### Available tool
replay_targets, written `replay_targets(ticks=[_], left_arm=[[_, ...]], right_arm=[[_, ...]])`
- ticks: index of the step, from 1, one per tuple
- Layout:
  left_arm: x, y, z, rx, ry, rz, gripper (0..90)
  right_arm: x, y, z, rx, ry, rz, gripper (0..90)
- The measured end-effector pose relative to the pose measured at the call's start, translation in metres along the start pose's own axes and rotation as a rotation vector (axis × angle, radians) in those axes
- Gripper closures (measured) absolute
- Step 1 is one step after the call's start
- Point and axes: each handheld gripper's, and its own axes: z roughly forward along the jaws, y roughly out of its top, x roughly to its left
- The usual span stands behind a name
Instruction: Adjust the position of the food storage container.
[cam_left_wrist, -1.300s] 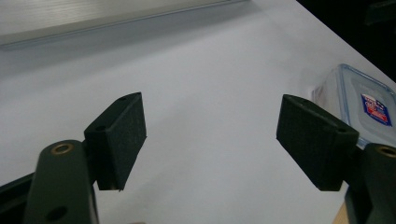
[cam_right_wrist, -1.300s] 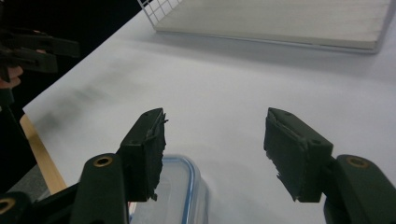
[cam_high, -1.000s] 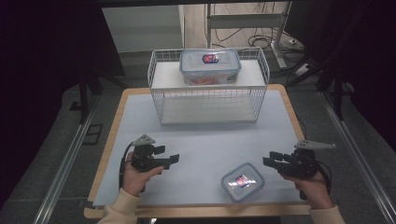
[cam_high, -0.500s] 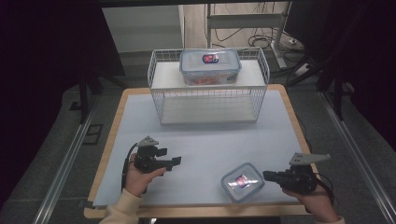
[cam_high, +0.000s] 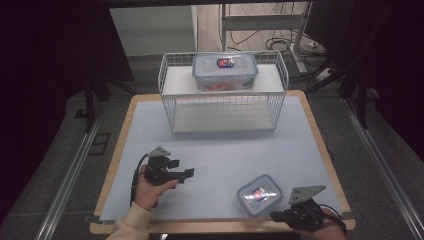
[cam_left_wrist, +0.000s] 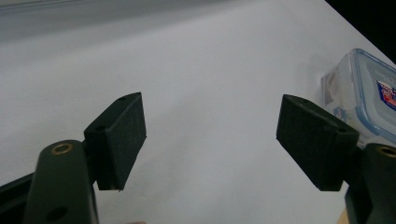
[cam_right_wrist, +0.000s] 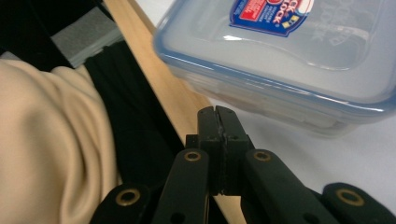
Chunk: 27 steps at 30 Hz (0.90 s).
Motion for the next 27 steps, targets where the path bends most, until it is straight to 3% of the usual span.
replay_targets(ticks=[13, 27], left_arm=[[0.003, -0.001, 0.001, 0.002, 0.001, -0.015, 23.9], [0.009, -0.001, -0.004, -0.006, 0.011, -0.033, 24.0]], right_arm=[[-0.009, 0.01, 0.018, -0.038, -0.034, 0.027, 89.3], [-0.03, 0.053, 0.048, -0.08, -0.042, 0.061, 89.3]])
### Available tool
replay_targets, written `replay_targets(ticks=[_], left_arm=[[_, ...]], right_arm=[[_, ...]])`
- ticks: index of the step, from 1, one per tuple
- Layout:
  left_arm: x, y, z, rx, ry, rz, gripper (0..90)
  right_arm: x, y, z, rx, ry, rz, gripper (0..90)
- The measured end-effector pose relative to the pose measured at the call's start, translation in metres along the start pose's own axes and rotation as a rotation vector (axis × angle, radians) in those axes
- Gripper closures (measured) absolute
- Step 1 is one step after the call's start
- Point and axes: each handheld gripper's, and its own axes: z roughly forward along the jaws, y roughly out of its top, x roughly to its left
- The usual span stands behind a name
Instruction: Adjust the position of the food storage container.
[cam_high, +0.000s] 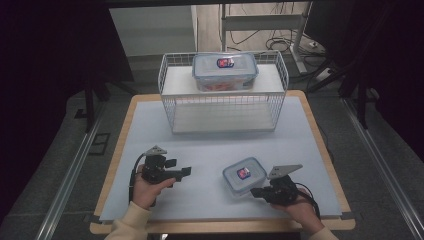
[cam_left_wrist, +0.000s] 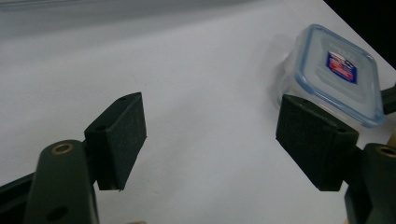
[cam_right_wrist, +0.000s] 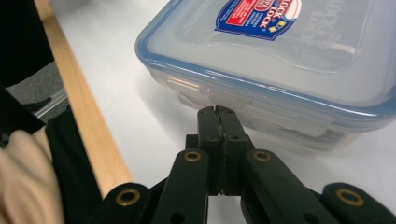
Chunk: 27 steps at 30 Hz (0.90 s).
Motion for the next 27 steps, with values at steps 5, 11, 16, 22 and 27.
replay_targets(ticks=[5, 11, 16, 22, 27], left_arm=[[0.002, -0.001, 0.0, -0.003, 0.002, -0.001, 24.0], [0.003, 0.0, -0.001, -0.005, 0.009, -0.009, 24.1], [0.002, 0.0, -0.001, -0.003, 0.012, -0.003, 24.1], [0.003, -0.001, -0.001, -0.002, 0.009, -0.009, 24.1], [0.003, -0.002, 0.002, 0.007, 0.01, -0.011, 24.1]], right_arm=[[-0.007, 0.018, 0.017, -0.003, -0.006, 0.006, 89.3], [-0.014, 0.032, 0.033, -0.002, -0.03, 0.015, 89.3], [-0.014, 0.034, 0.036, -0.001, -0.037, 0.016, 89.3], [-0.006, 0.033, 0.026, -0.026, -0.031, -0.004, 89.3], [0.005, 0.036, 0.033, -0.011, -0.022, -0.04, 89.3]])
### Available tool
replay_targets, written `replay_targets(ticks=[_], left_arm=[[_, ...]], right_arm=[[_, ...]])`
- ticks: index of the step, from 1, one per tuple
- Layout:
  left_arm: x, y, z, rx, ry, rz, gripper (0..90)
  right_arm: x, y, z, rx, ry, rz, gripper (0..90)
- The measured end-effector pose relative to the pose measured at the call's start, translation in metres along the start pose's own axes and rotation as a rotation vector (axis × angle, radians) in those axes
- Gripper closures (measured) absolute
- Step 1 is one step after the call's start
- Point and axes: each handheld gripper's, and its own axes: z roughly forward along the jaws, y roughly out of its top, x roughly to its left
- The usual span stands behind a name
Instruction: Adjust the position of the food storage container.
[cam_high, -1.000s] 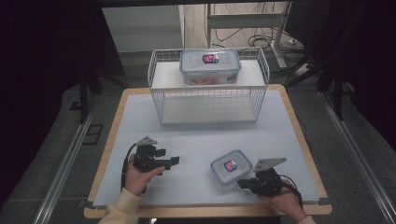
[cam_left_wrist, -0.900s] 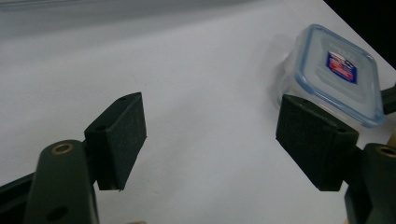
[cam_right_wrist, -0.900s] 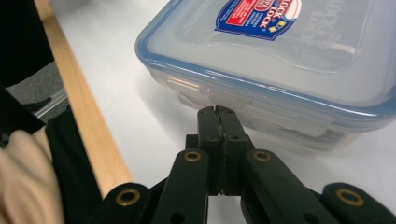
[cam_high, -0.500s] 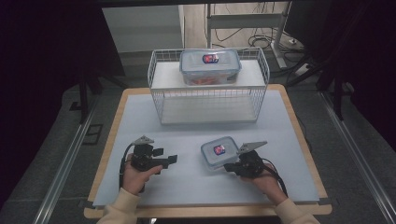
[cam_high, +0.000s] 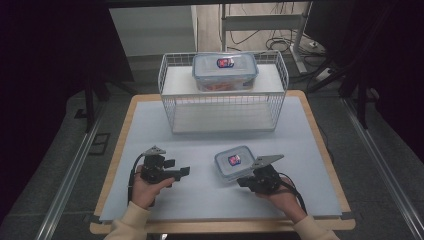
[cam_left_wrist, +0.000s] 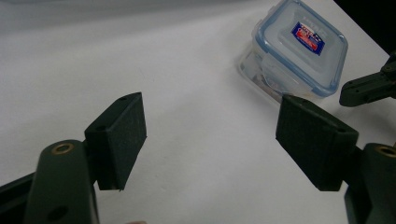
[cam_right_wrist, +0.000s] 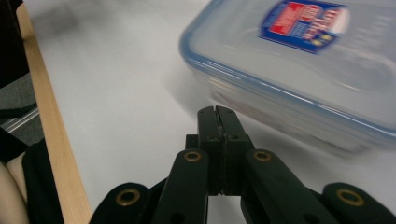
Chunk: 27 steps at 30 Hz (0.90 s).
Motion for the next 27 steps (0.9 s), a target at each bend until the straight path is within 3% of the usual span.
replay_targets(ticks=[7, 10, 14, 27], left_arm=[[0.0, -0.001, 0.001, 0.006, 0.001, 0.004, 24.1], [-0.001, -0.001, 0.002, 0.006, 0.001, 0.001, 24.1], [-0.001, -0.001, 0.003, 0.012, 0.001, 0.006, 24.1], [0.0, -0.002, 0.003, 0.011, 0.001, -0.001, 24.1]], right_arm=[[0.011, 0.005, 0.011, 0.013, -0.012, -0.026, 89.3], [0.013, 0.007, 0.015, 0.006, -0.053, -0.041, 89.3], [0.018, 0.009, 0.023, 0.013, -0.073, -0.055, 89.3], [0.024, 0.02, 0.045, -0.011, -0.096, -0.035, 89.3]])
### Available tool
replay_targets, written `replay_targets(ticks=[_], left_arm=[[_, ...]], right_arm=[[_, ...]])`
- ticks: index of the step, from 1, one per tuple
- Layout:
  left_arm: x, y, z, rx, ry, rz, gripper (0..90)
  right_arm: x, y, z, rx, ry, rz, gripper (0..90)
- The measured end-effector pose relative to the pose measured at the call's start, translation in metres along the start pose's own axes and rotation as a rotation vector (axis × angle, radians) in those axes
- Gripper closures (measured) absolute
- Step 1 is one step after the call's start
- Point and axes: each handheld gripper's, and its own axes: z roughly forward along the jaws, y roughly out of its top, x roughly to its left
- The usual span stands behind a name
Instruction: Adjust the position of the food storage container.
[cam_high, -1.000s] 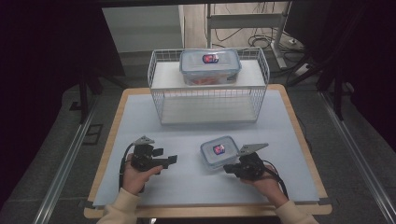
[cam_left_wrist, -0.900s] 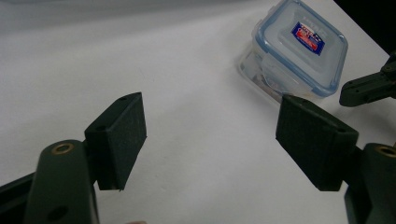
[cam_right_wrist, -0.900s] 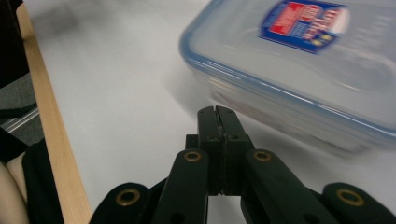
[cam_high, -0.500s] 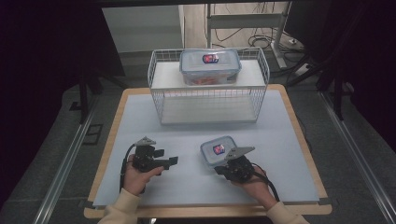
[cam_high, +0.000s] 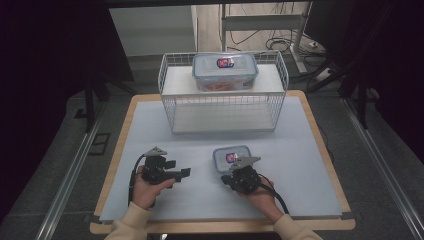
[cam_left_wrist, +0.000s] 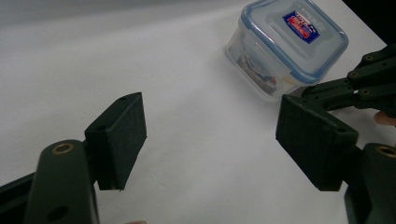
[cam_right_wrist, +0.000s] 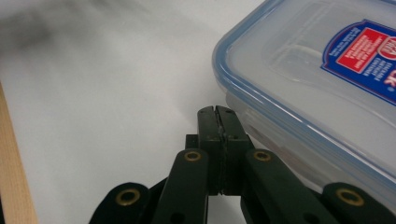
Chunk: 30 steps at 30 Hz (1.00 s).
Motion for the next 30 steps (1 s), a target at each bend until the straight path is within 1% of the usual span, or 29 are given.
replay_targets(ticks=[6, 8, 11, 16, 18, 20, 22, 24, 27, 29, 30], left_arm=[[0.001, 0.0, 0.001, 0.004, 0.001, 0.001, 24.1], [0.001, 0.0, 0.001, 0.003, 0.001, 0.0, 24.1], [0.0, 0.0, 0.001, 0.005, -0.001, 0.006, 24.1], [-0.002, 0.0, 0.0, 0.001, 0.004, 0.022, 24.5], [-0.002, 0.0, 0.001, 0.003, 0.003, 0.019, 24.4], [-0.002, 0.0, 0.001, 0.008, 0.001, 0.021, 24.4], [-0.003, 0.0, 0.002, 0.008, -0.003, 0.019, 24.3], [-0.003, 0.0, 0.001, 0.006, -0.004, 0.017, 24.3], [-0.002, 0.0, 0.0, -0.001, -0.006, 0.007, 24.3], [-0.002, 0.0, 0.0, -0.004, -0.007, 0.004, 24.3], [-0.002, 0.0, 0.0, -0.005, -0.007, 0.004, 24.3]], right_arm=[[-0.002, 0.001, 0.003, -0.017, -0.009, 0.007, 89.3], [-0.002, 0.002, 0.003, -0.027, -0.008, 0.017, 89.3], [-0.001, 0.002, 0.005, -0.038, -0.019, 0.017, 89.3], [0.001, 0.003, 0.009, -0.034, -0.023, 0.01, 89.3], [0.001, 0.002, 0.008, -0.036, -0.002, 0.018, 89.2], [0.004, 0.002, 0.002, -0.043, 0.011, -0.001, 89.2], [0.005, 0.001, -0.009, -0.059, 0.02, -0.001, 89.2], [0.003, 0.0, -0.021, -0.082, 0.015, -0.004, 89.2], [-0.004, -0.005, -0.039, -0.101, 0.005, 0.008, 89.2], [-0.012, -0.011, -0.049, -0.102, 0.026, 0.018, 89.2], [-0.016, -0.015, -0.054, -0.098, 0.016, 0.03, 89.2]])
